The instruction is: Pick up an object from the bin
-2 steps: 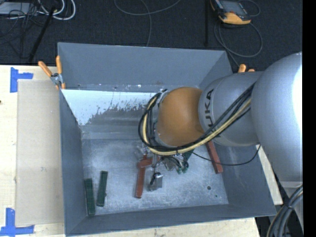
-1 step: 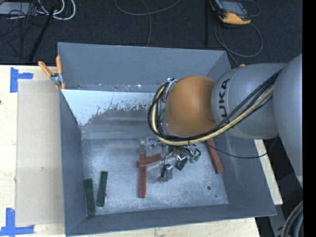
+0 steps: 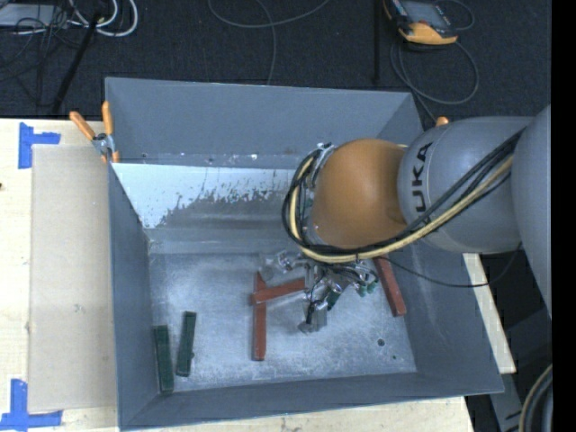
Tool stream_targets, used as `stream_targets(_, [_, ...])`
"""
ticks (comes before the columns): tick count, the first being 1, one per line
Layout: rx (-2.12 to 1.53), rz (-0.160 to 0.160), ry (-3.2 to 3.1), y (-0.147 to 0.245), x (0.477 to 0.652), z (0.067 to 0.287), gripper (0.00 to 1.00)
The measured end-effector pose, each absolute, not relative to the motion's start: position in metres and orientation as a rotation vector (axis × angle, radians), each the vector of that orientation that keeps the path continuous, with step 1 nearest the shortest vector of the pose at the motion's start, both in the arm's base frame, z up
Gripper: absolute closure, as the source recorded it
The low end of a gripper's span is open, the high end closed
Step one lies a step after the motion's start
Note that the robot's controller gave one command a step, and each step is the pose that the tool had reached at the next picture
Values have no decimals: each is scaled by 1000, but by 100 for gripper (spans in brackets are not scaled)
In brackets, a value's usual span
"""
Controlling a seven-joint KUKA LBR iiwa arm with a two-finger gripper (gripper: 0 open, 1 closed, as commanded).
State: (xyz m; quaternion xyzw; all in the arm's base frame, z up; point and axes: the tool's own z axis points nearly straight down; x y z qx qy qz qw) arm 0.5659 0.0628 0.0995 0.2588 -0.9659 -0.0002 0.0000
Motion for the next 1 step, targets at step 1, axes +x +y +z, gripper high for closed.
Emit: stream_targets(1, [623,-2,-3080,64,579,70,0])
